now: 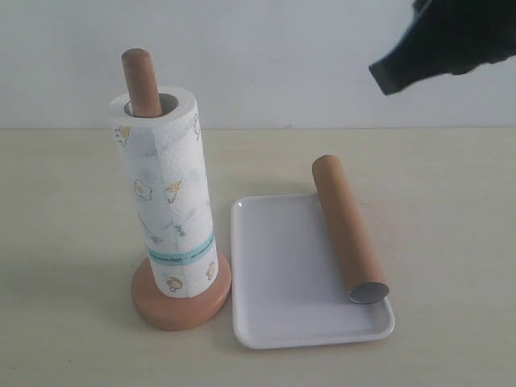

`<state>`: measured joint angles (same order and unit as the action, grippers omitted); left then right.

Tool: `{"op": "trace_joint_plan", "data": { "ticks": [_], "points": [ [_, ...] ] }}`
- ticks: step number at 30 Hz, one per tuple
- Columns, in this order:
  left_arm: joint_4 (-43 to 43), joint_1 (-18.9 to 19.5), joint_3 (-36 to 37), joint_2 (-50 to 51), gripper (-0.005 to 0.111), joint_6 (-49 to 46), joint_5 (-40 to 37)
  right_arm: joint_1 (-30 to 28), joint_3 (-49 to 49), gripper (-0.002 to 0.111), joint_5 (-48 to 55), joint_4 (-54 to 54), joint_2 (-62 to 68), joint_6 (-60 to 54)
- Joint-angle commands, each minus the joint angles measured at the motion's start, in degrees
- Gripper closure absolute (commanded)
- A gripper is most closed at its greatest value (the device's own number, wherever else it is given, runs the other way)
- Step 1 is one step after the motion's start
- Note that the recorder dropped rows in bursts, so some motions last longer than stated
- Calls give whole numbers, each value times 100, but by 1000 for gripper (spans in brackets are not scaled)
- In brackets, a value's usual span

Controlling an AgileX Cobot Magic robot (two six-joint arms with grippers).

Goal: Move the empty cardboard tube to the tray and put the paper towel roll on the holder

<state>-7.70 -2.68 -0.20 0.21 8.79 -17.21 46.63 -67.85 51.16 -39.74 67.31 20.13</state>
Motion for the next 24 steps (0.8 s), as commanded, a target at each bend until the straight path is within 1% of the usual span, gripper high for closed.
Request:
{"op": "trace_joint_plan", "data": {
  "ticks": [1,24],
  "points": [
    [-46,14,20,-21,103,-32,68,-30,-21,105,670,-61,-8,-113],
    [-46,14,20,-21,103,-32,68,-30,-21,106,692,-61,-8,-77]
  ]
}}
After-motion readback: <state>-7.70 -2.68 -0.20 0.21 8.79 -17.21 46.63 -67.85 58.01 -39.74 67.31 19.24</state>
